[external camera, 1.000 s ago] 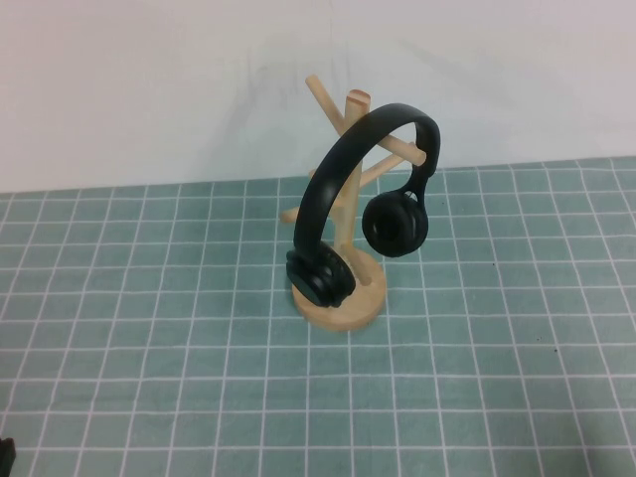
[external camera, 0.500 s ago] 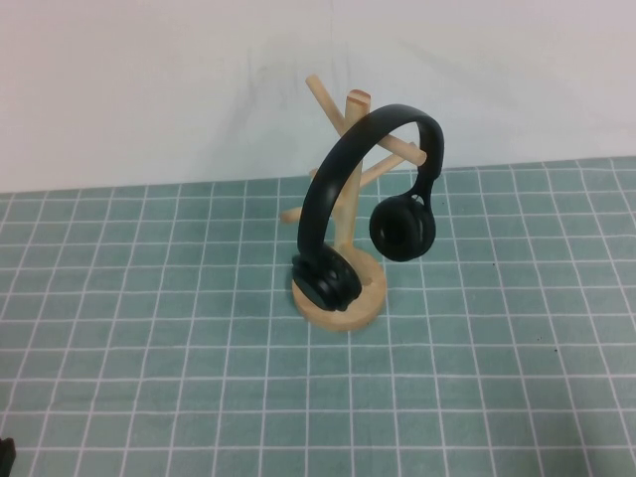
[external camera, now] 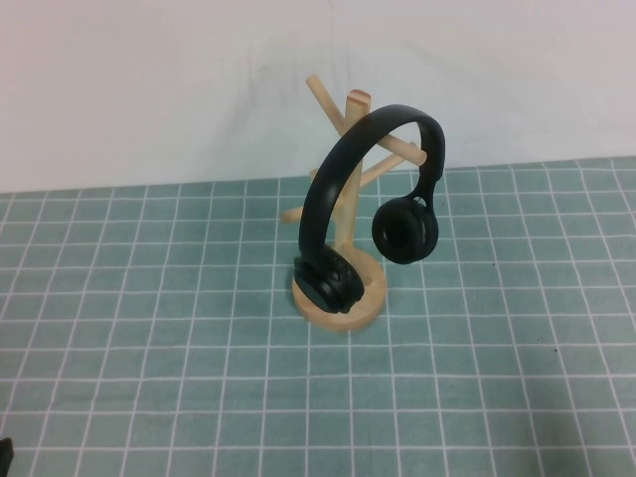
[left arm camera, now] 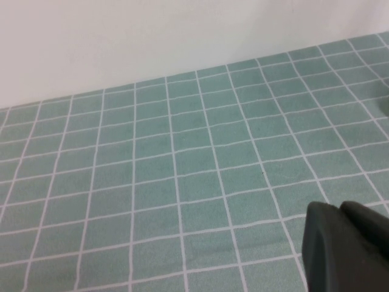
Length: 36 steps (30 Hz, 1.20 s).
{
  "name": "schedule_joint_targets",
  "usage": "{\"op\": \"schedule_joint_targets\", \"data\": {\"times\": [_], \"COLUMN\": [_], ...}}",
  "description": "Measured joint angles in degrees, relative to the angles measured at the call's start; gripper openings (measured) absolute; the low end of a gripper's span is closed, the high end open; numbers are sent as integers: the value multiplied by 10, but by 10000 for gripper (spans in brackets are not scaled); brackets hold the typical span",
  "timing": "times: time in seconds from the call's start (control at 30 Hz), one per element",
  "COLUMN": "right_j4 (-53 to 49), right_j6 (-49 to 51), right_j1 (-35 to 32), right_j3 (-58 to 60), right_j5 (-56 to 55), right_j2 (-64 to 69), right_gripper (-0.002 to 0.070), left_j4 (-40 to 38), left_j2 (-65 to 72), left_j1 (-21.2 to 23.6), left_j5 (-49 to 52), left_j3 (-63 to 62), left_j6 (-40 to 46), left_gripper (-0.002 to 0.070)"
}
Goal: Take out the headphones from the headphone stand
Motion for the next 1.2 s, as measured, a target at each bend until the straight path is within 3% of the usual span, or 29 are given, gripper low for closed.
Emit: {"op": "schedule_joint_targets", "data": {"times": [0.1, 0.2, 0.53, 0.77, 0.93, 1.0, 1.07, 1.2], "right_j4": [0, 0, -1, 19, 29, 32, 22, -34], "right_j6": [0, 0, 0, 7, 165, 191, 213, 221], "right_j1": [0, 0, 0, 0, 0, 0, 0, 0], "right_j3": [1, 1, 1, -1, -53, -113, -193, -390], "right_j5": [59, 30, -427, -552, -747, -686, -547, -178], "right_j2": [0, 0, 0, 0, 0, 1, 8, 66], "right_gripper": [-6, -6, -6, -6, -6, -6, -6, -6], "left_j4": [5, 14, 20, 20, 20, 20, 21, 21], "left_j2": [0, 0, 0, 0, 0, 0, 0, 0], "left_j1": [0, 0, 0, 0, 0, 0, 0, 0], "left_j5": [0, 0, 0, 0, 0, 0, 0, 0], "left_j3": [0, 0, 0, 0, 0, 0, 0, 0], "left_j6": [0, 0, 0, 0, 0, 0, 0, 0], "left_gripper": [-5, -5, -5, -5, -5, -5, -5, -5]}}
